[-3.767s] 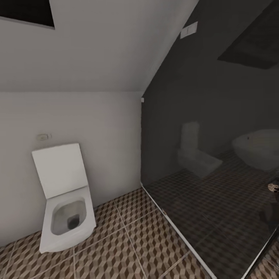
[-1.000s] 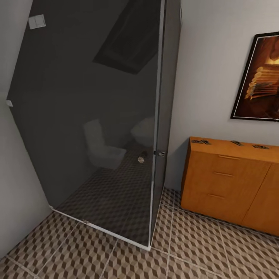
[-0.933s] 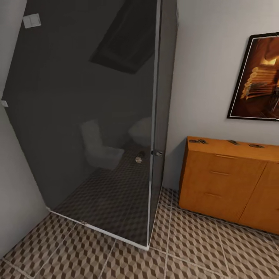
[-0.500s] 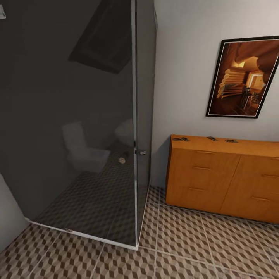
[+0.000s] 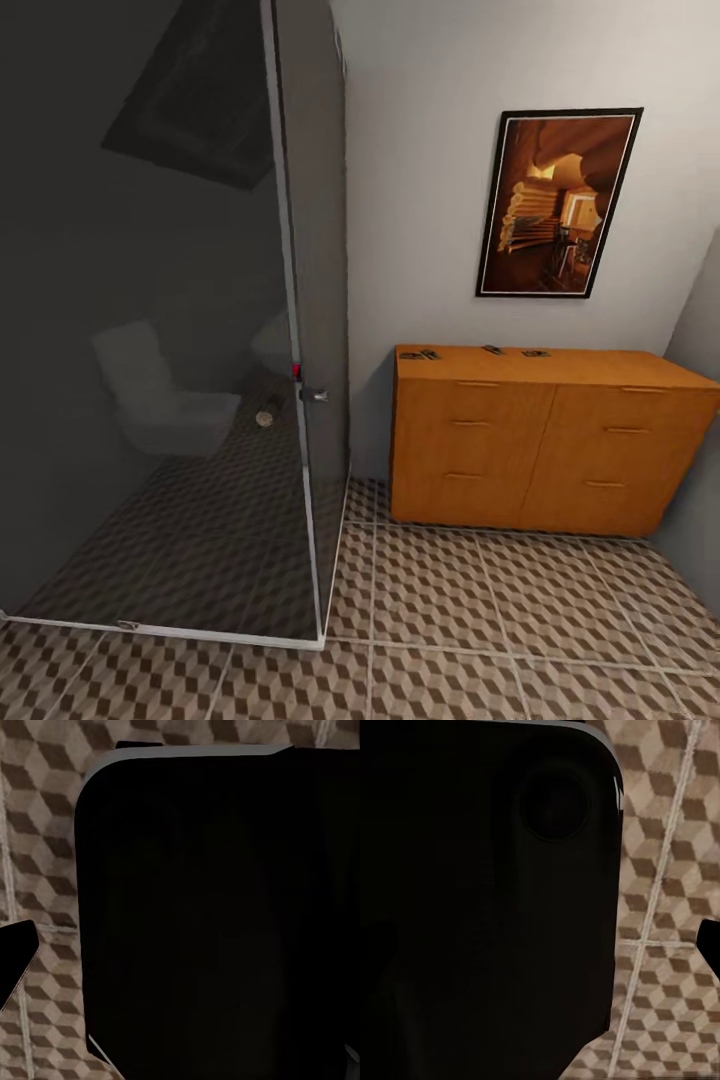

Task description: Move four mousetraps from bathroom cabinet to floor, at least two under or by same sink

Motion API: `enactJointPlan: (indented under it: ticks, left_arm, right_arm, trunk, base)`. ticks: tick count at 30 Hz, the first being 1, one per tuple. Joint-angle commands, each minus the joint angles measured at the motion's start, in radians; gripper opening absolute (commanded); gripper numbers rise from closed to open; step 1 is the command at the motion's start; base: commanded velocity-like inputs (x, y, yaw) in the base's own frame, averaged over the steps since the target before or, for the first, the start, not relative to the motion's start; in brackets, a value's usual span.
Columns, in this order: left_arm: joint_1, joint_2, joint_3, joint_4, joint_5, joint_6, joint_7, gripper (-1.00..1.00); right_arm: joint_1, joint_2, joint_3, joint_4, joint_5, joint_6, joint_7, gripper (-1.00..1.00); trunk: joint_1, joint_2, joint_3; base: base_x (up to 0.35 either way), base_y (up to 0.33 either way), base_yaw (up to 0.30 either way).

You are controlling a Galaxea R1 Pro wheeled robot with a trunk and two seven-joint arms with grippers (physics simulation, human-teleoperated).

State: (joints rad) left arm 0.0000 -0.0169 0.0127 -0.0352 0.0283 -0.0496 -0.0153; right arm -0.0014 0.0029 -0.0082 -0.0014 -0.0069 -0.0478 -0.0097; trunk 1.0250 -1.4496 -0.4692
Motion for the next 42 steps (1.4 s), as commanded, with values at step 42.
enactJointPlan:
  ticks: [42]
  left_arm:
    - [0.0, 0.0, 0.001, 0.0, 0.003, -0.003, -0.002, 1.0]
  right_arm:
    - [0.0, 0.0, -0.001, 0.0, -0.001, -0.003, -0.001, 1.0]
  trunk:
    - [0.0, 0.0, -0.001]
  base:
    - [0.0, 0.0, -0.289]
